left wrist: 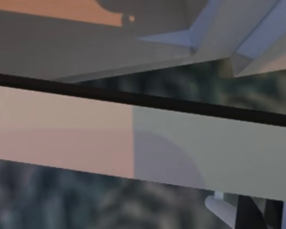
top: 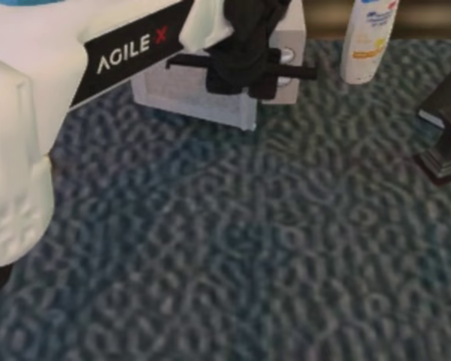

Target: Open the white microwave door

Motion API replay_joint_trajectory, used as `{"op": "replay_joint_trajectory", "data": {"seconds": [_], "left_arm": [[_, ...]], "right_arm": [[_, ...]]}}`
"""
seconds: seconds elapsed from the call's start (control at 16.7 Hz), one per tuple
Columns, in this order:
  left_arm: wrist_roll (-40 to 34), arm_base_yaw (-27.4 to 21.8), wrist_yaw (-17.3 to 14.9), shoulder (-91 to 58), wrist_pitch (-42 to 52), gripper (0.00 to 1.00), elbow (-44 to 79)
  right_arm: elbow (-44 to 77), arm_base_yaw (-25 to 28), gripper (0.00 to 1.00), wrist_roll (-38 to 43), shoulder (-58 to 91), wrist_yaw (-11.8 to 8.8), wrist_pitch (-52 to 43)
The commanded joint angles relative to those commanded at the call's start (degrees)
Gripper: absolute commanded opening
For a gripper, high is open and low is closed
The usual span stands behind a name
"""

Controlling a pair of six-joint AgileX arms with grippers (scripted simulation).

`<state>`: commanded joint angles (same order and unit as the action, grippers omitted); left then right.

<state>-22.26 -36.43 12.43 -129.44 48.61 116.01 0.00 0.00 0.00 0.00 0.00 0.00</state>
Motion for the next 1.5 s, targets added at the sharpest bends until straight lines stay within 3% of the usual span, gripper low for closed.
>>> {"op": "replay_joint_trajectory", "data": {"seconds": [1.14, 1.5], "left_arm": [[0.0, 0.0, 0.0, 0.0, 0.0, 0.0, 0.0], [3.42, 0.52, -1.78, 3.41, -2.85, 0.0, -5.96]], "right_arm": [[0.0, 0.0, 1.0, 0.0, 0.0, 0.0, 0.0], [0.0, 0.0, 1.0, 0.0, 0.0, 0.0, 0.0]]}}
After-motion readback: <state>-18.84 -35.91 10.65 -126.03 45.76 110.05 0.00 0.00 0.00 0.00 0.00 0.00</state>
